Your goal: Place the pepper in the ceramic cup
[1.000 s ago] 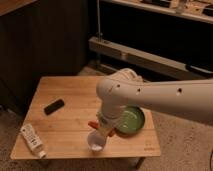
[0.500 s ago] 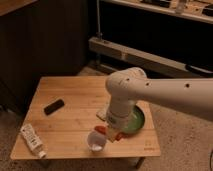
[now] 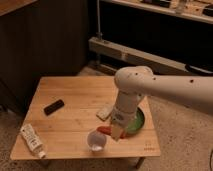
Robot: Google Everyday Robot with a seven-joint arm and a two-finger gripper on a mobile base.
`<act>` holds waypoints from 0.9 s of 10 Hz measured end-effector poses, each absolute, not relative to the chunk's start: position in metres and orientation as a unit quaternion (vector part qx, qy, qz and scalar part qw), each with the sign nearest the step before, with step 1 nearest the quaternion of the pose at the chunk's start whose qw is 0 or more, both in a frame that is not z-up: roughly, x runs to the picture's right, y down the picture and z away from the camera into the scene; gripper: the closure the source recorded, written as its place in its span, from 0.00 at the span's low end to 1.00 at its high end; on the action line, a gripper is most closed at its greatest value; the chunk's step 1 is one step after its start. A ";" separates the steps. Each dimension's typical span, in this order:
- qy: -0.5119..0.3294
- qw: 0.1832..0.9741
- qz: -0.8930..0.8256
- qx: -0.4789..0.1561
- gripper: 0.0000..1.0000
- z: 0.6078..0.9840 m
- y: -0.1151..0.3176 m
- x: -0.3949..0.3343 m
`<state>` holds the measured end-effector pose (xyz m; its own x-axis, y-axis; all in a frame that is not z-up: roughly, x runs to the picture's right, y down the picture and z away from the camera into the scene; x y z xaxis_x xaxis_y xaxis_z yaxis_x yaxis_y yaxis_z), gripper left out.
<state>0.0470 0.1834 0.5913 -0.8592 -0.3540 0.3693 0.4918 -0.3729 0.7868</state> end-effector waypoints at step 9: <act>-0.559 0.120 -0.819 -0.049 1.00 0.621 0.189 0.052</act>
<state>0.0520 0.1893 0.6209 -0.9665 -0.1412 0.2143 0.2510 -0.3461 0.9040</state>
